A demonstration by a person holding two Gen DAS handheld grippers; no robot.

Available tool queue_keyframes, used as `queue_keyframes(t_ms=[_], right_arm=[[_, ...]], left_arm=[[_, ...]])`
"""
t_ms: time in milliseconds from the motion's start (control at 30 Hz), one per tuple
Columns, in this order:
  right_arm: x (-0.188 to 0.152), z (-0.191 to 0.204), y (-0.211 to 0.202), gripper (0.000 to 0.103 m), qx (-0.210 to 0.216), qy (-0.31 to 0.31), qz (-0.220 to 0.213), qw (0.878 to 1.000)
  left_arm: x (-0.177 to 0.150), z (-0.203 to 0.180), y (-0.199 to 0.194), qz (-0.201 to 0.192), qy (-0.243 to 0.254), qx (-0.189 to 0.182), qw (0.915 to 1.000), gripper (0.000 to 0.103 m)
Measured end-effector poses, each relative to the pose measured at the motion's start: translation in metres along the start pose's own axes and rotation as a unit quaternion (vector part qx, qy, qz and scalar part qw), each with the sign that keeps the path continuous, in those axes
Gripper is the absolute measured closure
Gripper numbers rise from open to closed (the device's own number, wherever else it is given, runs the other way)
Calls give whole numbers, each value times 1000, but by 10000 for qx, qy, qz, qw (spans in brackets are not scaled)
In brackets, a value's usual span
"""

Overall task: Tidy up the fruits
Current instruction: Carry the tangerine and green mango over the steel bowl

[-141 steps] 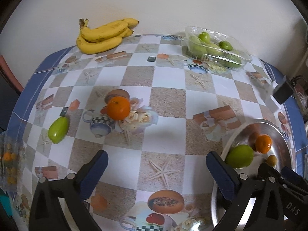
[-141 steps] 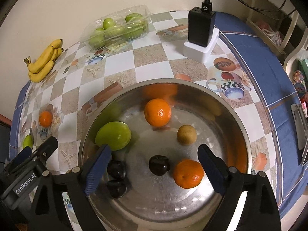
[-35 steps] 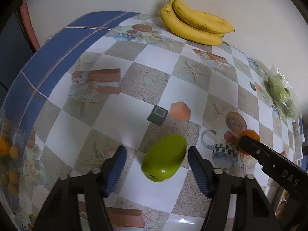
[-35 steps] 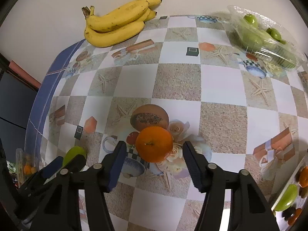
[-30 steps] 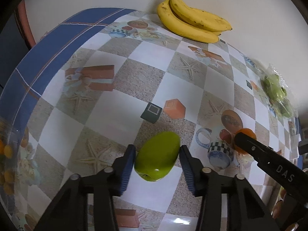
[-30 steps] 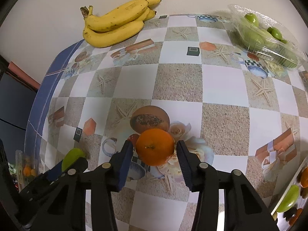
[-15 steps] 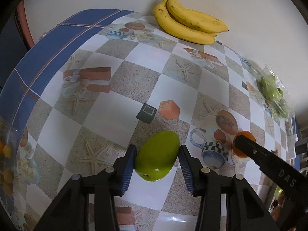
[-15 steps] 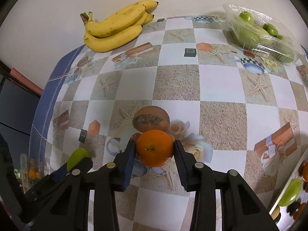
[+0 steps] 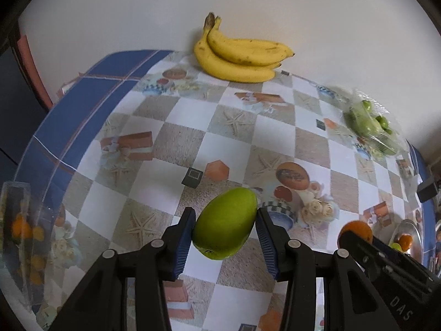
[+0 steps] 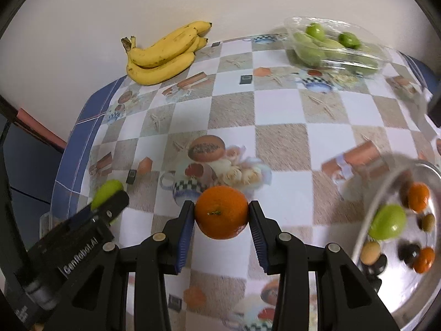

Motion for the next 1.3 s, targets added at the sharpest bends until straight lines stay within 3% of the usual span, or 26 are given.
queue_keyframes(t_ms=[100, 200, 333, 433, 967, 1300], right_arm=[[-10, -5, -11, 61, -88, 62, -14, 9999], [-21, -13, -23, 62, -53, 166, -32, 9998], [-36, -23, -38, 62, -127, 220, -51, 9997], [-44, -28, -46, 62, -196, 210, -58, 9996], [-63, -73, -84, 61, -424, 362, -252, 9981], [-71, -131, -106, 61, -734, 828, -380, 9931]], left_arm=[[-6, -6, -11, -44, 88, -32, 9999, 55], [-10, -11, -20, 2, 48, -332, 9994, 55], [-15, -21, -36, -122, 183, -337, 9992, 55], [-16, -27, -46, -151, 161, -586, 9980, 55], [-33, -82, -76, -380, 696, -553, 9953, 55], [-56, -140, -85, -294, 1186, -874, 9886, 55]])
Point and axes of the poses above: each gripper's, at about its wrist camera, not at the fingertips, and y roughly the way its jaws point, z to its left, x to its top, the point moved 2 cm from there along y, roughly the way its jaws point, and after that the axes turned 5 degrees about x, right-handed, at the moved point
